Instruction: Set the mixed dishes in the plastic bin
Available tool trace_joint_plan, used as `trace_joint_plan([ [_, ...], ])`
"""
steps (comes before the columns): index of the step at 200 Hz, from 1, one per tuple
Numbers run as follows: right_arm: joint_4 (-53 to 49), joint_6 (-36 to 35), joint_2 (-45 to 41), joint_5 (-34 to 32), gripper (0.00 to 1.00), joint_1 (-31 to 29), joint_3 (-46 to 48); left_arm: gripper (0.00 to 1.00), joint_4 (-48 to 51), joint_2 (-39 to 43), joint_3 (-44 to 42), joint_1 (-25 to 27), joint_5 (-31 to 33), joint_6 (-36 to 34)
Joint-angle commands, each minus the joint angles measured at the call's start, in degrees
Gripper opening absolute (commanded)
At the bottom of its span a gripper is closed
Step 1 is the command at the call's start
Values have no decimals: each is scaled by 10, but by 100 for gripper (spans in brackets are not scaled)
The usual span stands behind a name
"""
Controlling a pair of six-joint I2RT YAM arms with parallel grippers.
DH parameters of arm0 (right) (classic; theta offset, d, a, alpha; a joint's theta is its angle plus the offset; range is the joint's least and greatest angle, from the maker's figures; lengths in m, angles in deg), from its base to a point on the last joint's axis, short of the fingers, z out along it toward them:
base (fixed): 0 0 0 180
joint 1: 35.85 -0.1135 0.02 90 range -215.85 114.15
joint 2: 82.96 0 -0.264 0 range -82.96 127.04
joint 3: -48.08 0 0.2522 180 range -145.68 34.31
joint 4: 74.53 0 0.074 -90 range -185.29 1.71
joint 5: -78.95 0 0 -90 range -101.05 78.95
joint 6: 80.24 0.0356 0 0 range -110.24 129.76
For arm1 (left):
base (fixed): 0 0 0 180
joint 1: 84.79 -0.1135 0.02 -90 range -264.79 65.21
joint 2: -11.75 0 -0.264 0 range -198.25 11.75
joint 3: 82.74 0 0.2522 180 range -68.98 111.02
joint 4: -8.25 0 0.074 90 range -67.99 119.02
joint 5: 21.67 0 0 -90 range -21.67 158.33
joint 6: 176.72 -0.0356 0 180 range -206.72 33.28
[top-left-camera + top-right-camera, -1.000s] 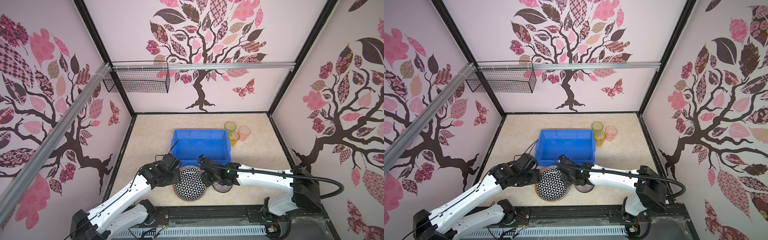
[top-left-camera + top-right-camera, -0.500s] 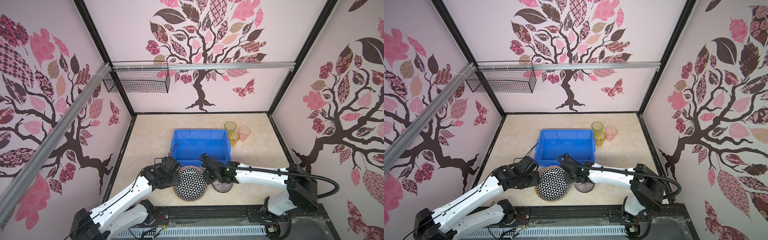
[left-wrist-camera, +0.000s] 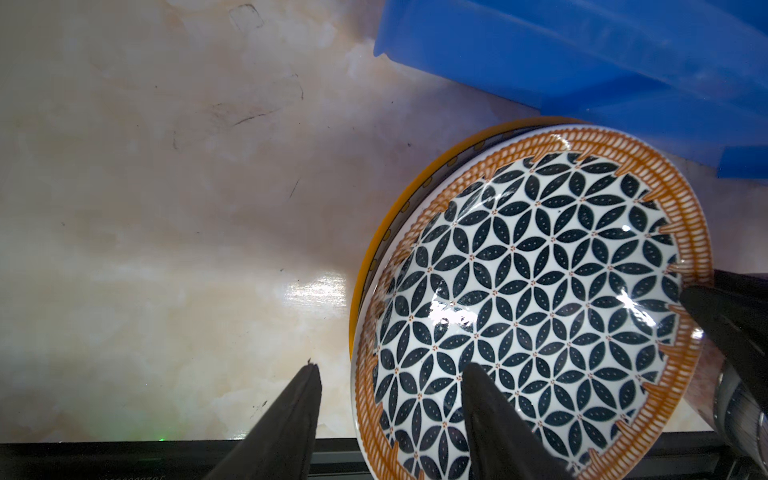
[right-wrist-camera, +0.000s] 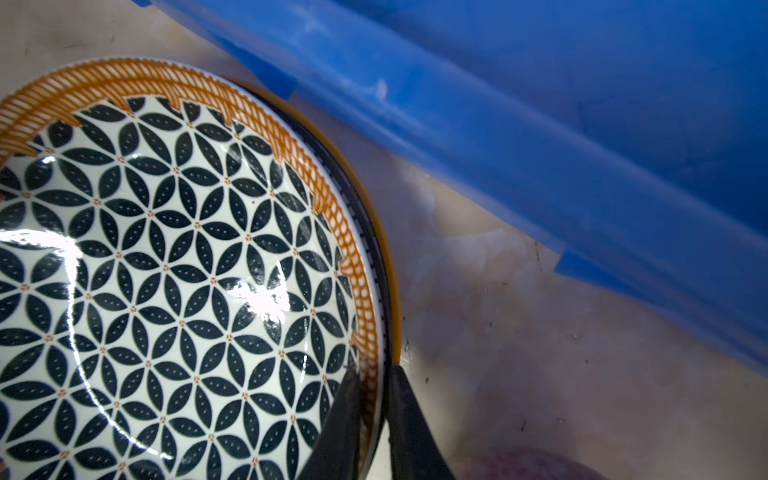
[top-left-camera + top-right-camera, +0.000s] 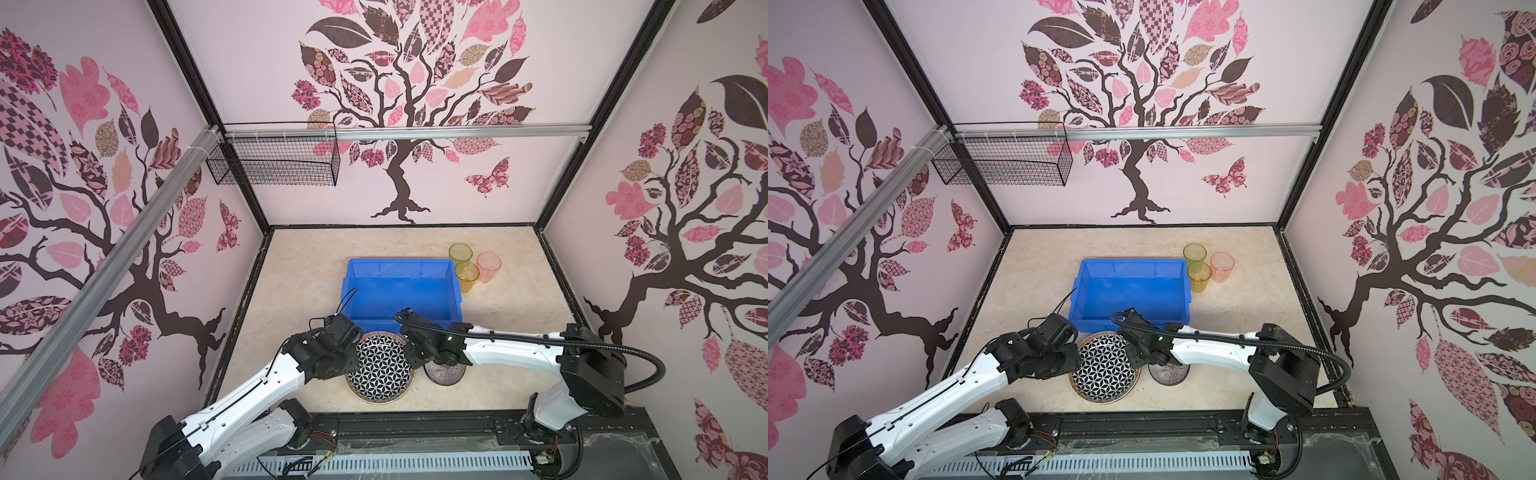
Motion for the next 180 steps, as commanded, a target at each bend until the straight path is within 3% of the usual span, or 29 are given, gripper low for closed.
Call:
trace_joint_plan([
  [1, -13, -9, 15, 3, 16, 0, -14, 57, -7, 1, -15, 2, -3, 4],
  [65, 3, -12, 14, 25, 10, 0, -5, 52, -21, 1, -29, 2, -15, 11],
  [180, 14, -24, 42, 64, 9, 0, 3, 46, -33, 14, -49, 2, -38, 25],
])
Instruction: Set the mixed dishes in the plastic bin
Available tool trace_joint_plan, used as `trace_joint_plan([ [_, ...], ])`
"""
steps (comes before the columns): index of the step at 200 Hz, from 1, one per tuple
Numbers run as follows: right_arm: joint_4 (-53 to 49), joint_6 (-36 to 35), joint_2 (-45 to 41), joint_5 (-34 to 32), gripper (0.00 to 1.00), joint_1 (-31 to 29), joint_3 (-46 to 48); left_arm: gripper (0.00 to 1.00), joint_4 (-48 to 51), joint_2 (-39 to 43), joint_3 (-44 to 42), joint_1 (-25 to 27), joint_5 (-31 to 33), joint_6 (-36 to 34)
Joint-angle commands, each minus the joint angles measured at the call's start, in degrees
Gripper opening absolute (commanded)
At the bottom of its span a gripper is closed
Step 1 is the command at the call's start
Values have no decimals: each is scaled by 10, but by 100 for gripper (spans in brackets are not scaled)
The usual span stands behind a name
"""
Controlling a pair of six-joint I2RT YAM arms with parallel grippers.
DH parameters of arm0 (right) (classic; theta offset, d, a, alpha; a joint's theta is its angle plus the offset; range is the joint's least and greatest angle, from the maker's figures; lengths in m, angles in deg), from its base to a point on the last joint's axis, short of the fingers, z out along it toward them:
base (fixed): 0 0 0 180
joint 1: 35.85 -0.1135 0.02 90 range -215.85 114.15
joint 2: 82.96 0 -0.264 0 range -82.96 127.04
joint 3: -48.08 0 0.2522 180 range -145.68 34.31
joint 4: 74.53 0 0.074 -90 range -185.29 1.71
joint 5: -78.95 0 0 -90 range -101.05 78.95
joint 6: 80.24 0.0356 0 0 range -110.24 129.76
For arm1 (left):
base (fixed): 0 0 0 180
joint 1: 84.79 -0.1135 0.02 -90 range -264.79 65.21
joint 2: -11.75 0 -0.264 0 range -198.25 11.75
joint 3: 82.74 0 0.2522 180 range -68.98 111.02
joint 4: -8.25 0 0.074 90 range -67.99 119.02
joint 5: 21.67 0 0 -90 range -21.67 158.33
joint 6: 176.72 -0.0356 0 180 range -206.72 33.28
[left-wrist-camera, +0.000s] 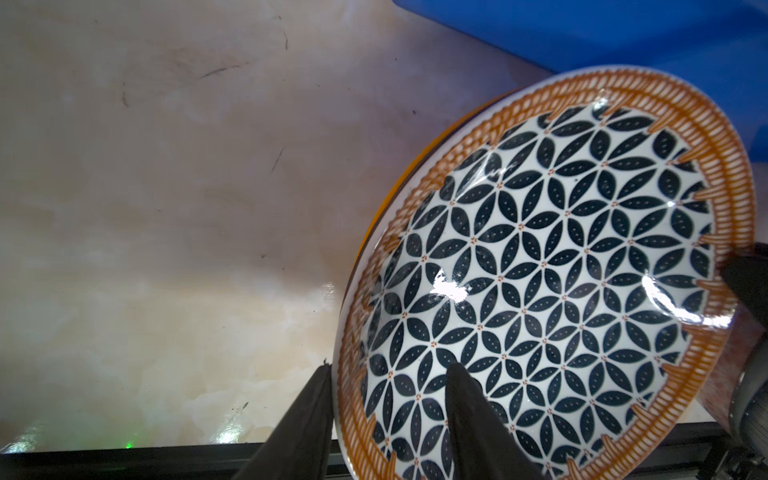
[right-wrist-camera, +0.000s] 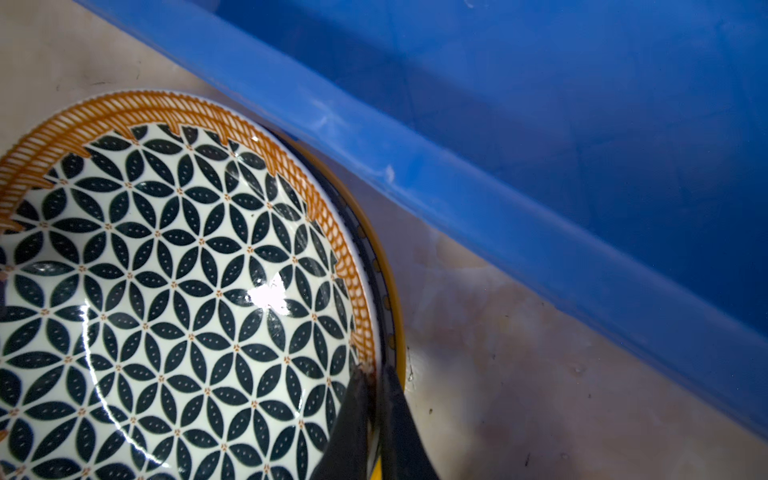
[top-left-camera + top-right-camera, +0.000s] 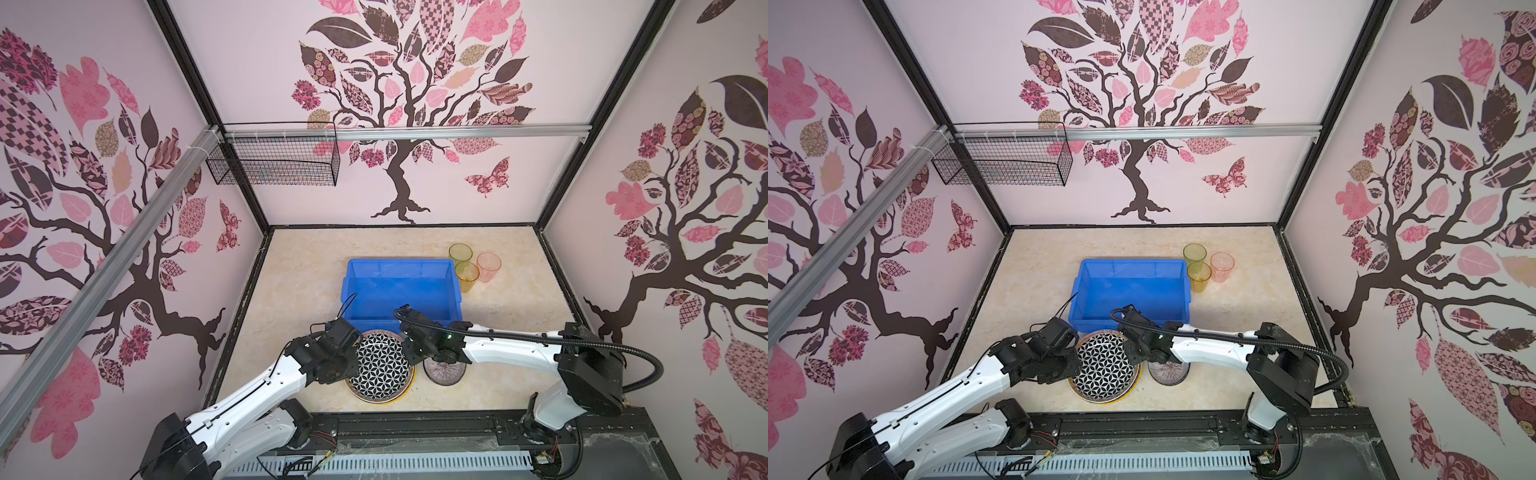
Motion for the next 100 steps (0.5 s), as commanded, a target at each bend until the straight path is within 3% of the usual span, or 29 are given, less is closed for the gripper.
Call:
trace_joint_plan([
  [1, -21, -11, 34, 59, 9, -9, 4, 46, -7, 14, -15, 2, -6, 8],
  [100, -1, -7, 30, 96, 9, -10, 18, 43, -23, 47, -34, 2, -32, 24],
])
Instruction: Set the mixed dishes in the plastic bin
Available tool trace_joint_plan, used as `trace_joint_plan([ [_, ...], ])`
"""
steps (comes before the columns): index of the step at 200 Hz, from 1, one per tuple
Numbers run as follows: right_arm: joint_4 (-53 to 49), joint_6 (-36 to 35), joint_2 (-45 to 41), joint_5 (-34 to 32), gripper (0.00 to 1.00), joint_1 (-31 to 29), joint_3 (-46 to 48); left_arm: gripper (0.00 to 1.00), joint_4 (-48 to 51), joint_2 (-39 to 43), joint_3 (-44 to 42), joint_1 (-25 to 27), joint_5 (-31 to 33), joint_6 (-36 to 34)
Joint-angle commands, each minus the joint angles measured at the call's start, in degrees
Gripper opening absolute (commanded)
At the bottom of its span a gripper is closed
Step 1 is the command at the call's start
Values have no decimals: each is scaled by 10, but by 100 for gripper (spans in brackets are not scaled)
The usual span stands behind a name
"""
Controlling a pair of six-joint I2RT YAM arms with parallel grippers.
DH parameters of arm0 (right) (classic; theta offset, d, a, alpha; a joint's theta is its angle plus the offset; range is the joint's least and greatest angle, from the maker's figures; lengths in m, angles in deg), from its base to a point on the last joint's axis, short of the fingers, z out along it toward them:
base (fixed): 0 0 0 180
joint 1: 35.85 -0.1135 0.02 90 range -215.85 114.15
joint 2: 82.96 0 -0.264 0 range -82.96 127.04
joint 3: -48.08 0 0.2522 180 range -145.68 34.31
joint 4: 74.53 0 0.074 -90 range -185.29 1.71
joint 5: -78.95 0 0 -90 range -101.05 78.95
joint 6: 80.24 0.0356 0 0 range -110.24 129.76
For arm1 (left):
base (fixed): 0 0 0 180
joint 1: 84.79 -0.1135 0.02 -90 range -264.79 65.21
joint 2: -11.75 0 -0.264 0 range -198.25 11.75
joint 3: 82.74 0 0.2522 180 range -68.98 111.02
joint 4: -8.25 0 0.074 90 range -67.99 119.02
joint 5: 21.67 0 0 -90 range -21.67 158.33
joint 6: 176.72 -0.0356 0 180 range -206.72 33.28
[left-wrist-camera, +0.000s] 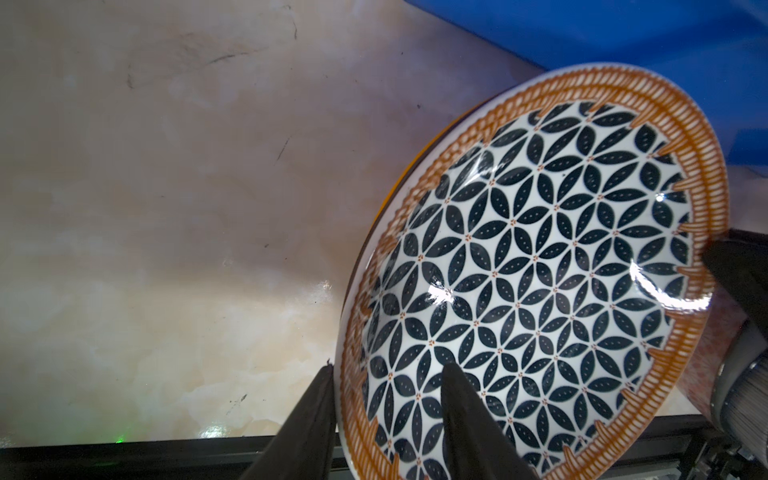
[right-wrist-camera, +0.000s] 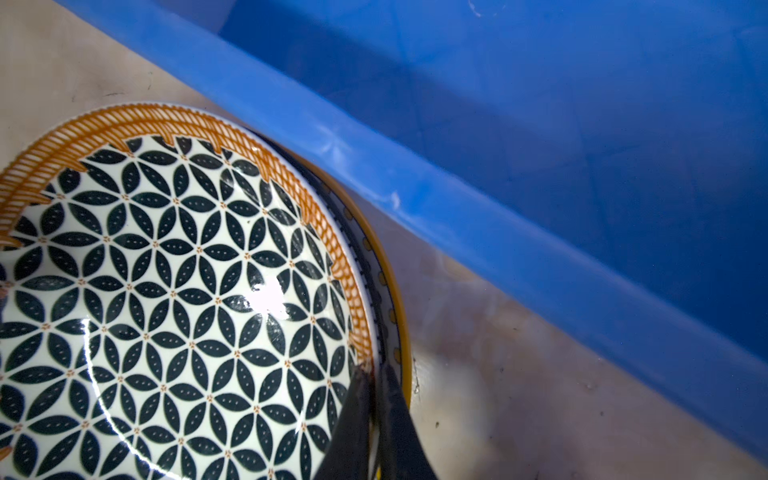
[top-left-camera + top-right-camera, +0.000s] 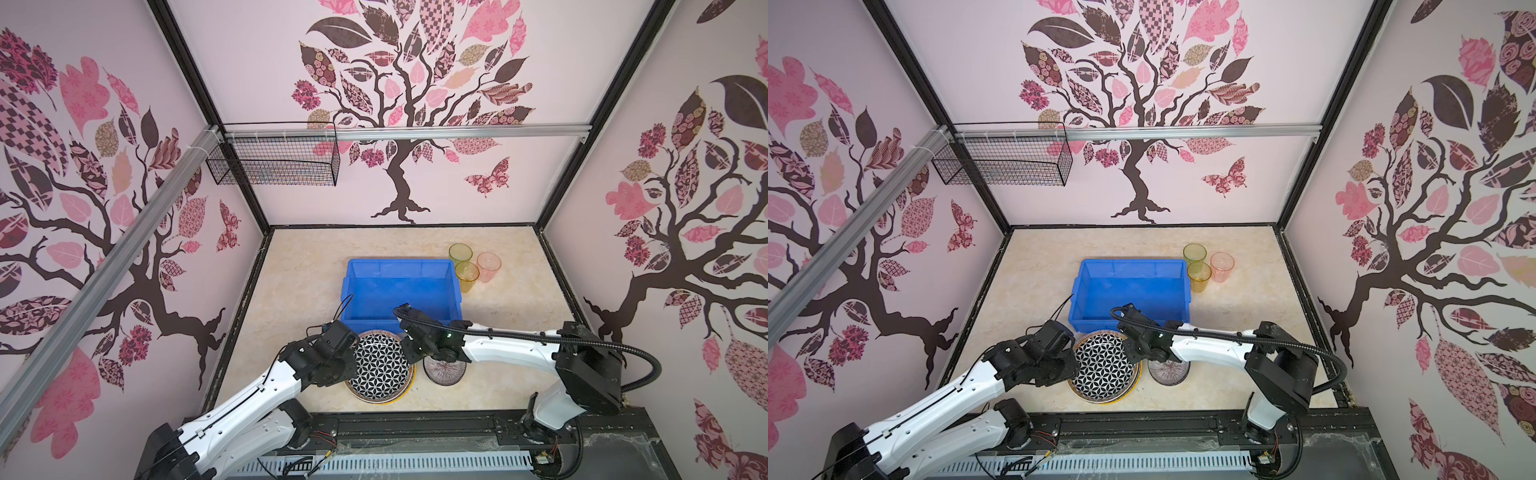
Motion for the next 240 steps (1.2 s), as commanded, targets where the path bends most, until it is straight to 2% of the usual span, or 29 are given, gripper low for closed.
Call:
trace_joint_plan([
  [1, -14, -6, 27, 81, 9, -16, 16, 43, -26, 12, -17, 2, -23, 9],
  [126, 10, -6, 20, 122, 8, -18, 30, 40, -46, 43, -38, 2, -28, 24],
  [240, 27, -1, 17, 137, 9, -20, 41, 37, -73, 37, -41, 2, -47, 20],
])
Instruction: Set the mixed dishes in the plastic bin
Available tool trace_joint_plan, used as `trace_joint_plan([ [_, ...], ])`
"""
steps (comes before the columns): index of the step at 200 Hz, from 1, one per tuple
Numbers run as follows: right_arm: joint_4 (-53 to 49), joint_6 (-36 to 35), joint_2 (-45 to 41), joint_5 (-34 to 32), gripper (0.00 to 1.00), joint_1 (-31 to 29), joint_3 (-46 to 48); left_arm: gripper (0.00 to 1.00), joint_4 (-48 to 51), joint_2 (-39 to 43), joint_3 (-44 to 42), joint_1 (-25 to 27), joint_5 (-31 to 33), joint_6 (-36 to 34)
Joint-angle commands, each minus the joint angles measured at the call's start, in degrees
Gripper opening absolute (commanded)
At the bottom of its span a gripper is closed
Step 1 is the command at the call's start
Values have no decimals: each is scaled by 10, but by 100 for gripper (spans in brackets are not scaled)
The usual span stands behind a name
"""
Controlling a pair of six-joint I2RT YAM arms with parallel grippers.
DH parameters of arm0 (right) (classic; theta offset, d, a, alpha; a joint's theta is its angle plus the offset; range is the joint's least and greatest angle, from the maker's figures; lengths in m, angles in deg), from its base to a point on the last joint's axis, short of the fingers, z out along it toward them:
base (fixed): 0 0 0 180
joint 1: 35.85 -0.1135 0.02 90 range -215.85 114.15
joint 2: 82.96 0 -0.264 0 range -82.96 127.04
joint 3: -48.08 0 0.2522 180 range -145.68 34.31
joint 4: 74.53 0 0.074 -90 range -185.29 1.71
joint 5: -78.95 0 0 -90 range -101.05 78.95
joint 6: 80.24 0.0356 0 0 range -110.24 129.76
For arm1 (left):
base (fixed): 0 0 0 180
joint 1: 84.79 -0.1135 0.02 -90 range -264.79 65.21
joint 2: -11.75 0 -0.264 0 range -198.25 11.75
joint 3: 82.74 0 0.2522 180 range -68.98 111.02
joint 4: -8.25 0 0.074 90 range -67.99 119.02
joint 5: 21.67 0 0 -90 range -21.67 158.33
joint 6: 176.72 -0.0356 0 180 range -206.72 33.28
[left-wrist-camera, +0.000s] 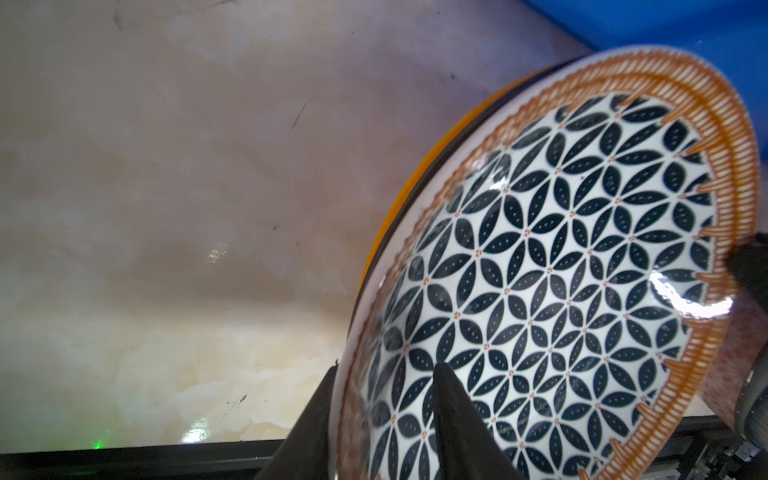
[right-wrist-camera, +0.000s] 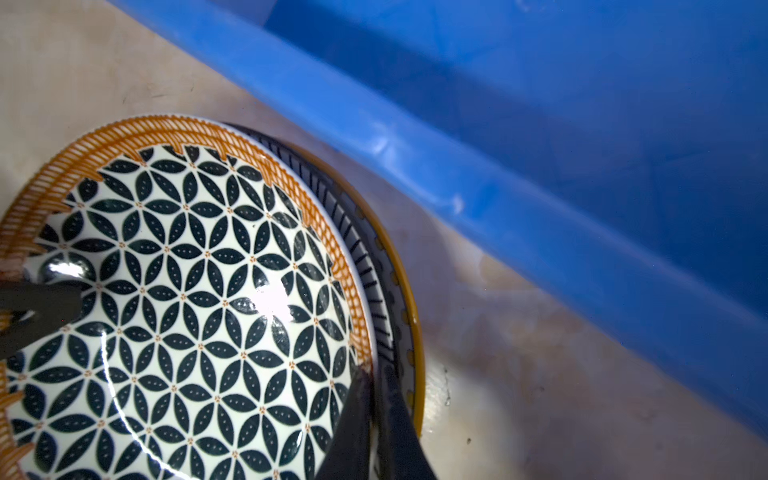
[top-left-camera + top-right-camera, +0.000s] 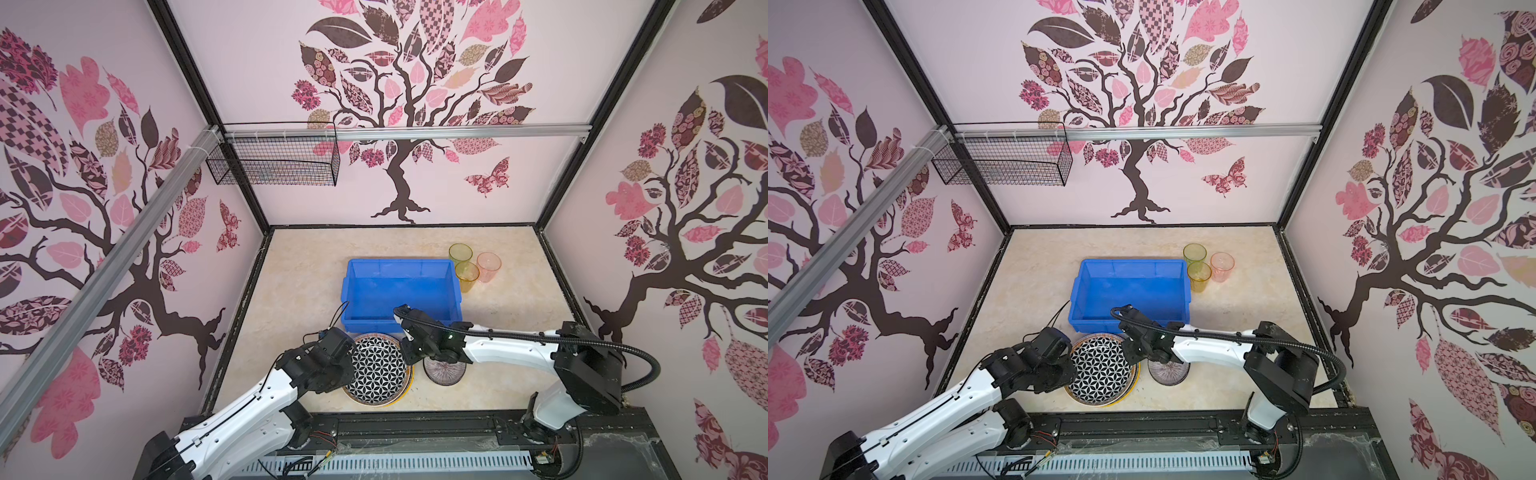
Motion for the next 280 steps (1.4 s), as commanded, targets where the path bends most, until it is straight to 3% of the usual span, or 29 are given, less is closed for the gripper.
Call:
trace_joint_plan([
  [1, -19, -2, 19, 82, 9, -22, 17, 37, -56, 4, 3, 2, -30, -3],
  [115, -36, -2, 4, 56, 10, -22, 18, 41, 32, 14, 64, 2, 15, -31],
  [155, -43, -3, -1, 49, 10, -22, 16, 32, 41, 26, 64, 2, 17, -29],
  [182, -45, -4, -5, 47, 11, -22, 13, 20, 45, 36, 63, 2, 16, -28],
  [223, -45, -5, -10, 49, 12, -22, 5, 12, 52, 44, 67, 3, 20, -28],
  [242, -46, -7, -11, 52, 12, -22, 0, 0, 53, 39, 69, 2, 22, -29],
  [280, -49, -12, -21, 51, 13, -21, -10, 0, 68, 38, 78, 3, 37, -29],
])
